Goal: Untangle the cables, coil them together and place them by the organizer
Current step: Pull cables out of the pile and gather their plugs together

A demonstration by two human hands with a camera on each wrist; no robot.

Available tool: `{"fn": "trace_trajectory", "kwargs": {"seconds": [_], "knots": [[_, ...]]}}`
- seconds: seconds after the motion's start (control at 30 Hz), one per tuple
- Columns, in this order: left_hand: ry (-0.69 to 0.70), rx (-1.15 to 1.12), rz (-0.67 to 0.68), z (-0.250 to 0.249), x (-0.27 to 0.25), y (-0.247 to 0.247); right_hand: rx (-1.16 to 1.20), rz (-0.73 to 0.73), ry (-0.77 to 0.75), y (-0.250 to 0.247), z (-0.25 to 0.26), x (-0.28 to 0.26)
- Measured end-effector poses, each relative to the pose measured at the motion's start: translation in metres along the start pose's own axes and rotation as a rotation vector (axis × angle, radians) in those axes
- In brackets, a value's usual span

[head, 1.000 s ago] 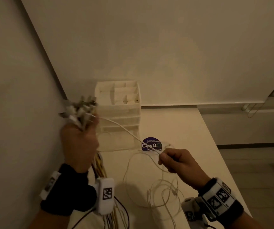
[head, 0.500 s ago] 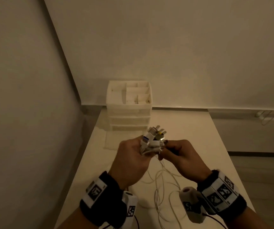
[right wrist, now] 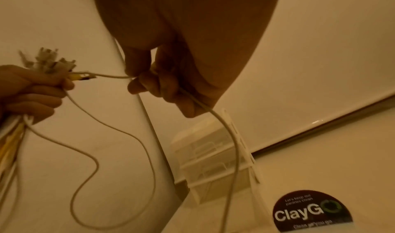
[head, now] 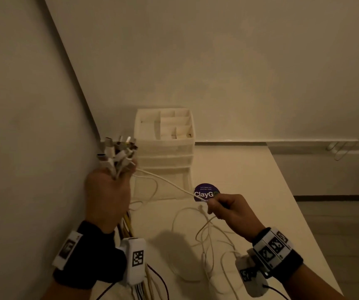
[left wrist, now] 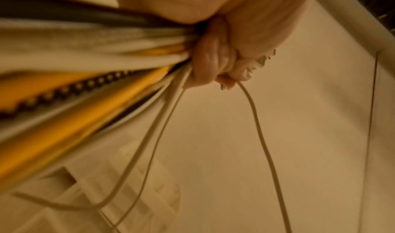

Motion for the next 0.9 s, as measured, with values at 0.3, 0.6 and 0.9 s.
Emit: {"fn": "trace_trajectory", "kwargs": {"seconds": [0.3,0.6,0.9], "knots": [[0.047,-0.017,-0.182,0.001,0.006,-0.046,-0.036,-0.075,-0.012,0.006,-0.012,0.003],[0.315,0.015,0.468,-0.045,-0.051,0.071,0.037,0.045,-0.256,0.014,0.089,0.015],[0.226,0.089,0.043,-0.044,-0.008,0.022,0.069,0.079,-0.085,0.005,0.039,0.005]]}}
Point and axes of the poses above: each hand's wrist, its own x-axis towards the middle knuckle, its own y-axis out of the palm, z = x × y, the point moved 8 cm from there along x, towards the middle knuckle, and after that the axes turned 3 degrees about -z, right-handed, at the moved point
